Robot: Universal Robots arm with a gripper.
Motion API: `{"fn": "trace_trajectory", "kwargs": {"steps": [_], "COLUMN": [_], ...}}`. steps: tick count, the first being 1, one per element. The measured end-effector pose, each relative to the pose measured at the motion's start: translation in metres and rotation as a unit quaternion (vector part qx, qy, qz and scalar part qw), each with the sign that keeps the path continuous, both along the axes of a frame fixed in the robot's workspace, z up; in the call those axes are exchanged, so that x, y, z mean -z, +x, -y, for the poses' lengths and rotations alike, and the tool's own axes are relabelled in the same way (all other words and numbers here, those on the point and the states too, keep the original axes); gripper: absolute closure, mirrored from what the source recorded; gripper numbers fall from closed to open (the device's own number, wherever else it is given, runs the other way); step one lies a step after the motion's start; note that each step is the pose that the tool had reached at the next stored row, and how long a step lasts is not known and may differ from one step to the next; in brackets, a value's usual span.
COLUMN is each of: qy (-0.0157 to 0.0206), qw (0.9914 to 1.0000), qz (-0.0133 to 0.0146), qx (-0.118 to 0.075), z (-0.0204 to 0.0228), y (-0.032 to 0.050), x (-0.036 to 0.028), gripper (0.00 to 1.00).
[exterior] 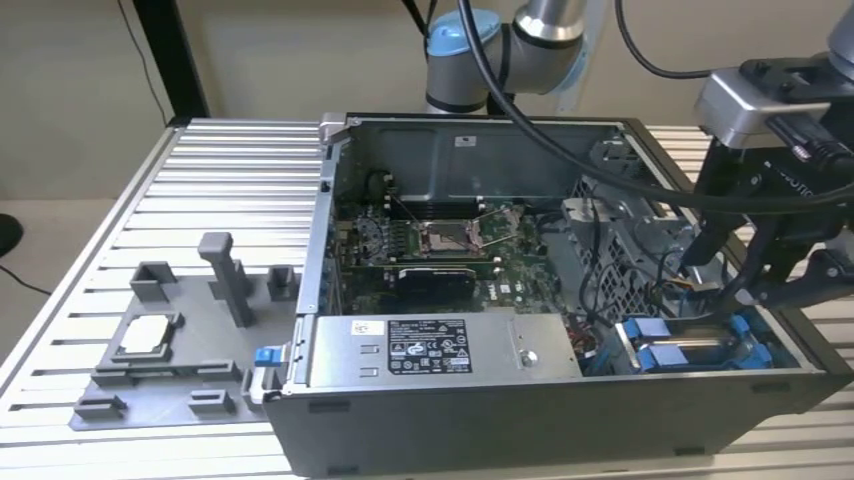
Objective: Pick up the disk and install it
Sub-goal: 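Insert the disk into the insertion slot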
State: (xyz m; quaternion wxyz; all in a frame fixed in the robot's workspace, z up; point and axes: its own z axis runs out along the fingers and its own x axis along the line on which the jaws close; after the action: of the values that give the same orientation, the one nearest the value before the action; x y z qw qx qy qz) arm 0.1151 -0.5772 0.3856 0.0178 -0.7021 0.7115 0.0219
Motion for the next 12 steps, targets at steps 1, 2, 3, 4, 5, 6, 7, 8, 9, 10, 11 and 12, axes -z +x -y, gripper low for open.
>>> {"fn": "trace_trajectory", "kwargs": {"steps": [1, 2, 3, 4, 5, 6, 7, 8, 9, 10, 11, 12], "qy": [-0.0002, -0.0006, -0.0011, -0.0017, -0.0024, -0.0029, -0.0036, -0.0045, -0.0055, -0.0068, -0.0083, -0.0091], "qw": [1.00000, 1.00000, 1.00000, 0.99999, 0.99998, 0.99996, 0.99994, 0.99990, 0.99984, 0.99978, 0.99969, 0.99962], "qz": [0.0007, 0.0015, 0.0027, 0.0043, 0.0063, 0.0084, 0.0108, 0.0135, 0.0167, 0.0201, 0.0234, 0.0260], "qx": [0.000, 0.000, 0.000, 0.000, 0.000, 0.000, 0.000, 0.000, 0.000, 0.000, 0.000, 0.000], "z": [-0.0011, -0.0029, -0.0054, -0.0087, -0.0122, -0.0156, -0.0188, -0.0213, -0.0225, -0.0231, -0.0232, -0.0232], "y": [0.0003, 0.0006, 0.0009, 0.0013, 0.0018, 0.0024, 0.0030, 0.0037, 0.0041, 0.0043, 0.0045, 0.0044], "x": [0.0016, 0.0026, 0.0034, 0.0040, 0.0045, 0.0050, 0.0054, 0.0058, 0.0061, 0.0065, 0.0069, 0.0079], "gripper": [0.00, 0.00, 0.00, 0.00, 0.00, 0.00, 0.00, 0.00, 0.00, 0.00, 0.00, 0.00]}}
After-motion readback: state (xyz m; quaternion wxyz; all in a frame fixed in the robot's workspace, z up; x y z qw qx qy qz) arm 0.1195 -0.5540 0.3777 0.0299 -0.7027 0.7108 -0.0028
